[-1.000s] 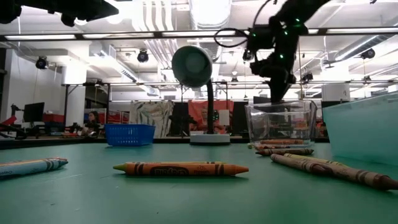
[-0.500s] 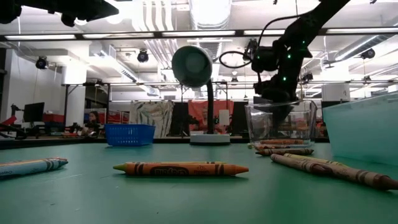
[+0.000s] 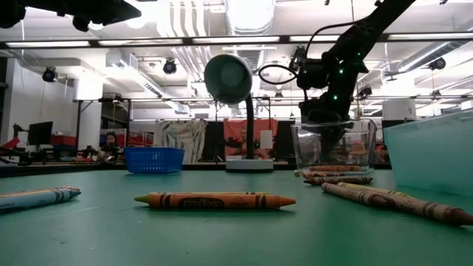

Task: Sort crayons
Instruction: Put the orange crayon into the transparent bin, then put the yellow crayon into the red bin

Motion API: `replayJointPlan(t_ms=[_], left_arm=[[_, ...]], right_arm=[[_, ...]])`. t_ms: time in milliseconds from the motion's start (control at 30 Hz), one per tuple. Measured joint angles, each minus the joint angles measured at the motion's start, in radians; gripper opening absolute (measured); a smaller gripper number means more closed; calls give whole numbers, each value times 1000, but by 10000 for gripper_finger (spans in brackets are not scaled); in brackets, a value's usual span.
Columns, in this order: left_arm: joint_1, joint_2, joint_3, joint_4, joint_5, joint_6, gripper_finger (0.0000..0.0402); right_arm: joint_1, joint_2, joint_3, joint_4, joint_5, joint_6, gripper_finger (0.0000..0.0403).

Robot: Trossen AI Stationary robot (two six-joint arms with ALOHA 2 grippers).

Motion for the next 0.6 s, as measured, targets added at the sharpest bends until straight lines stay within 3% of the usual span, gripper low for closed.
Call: replayJointPlan(t_ms=[300,600], left_arm=[[0,1,0,0,0,-3,1],[0,32,0,0,0,-27,1]], right_arm=[[0,-10,0,-2,0,22,113],[6,-85,29,-40,1,79,131]])
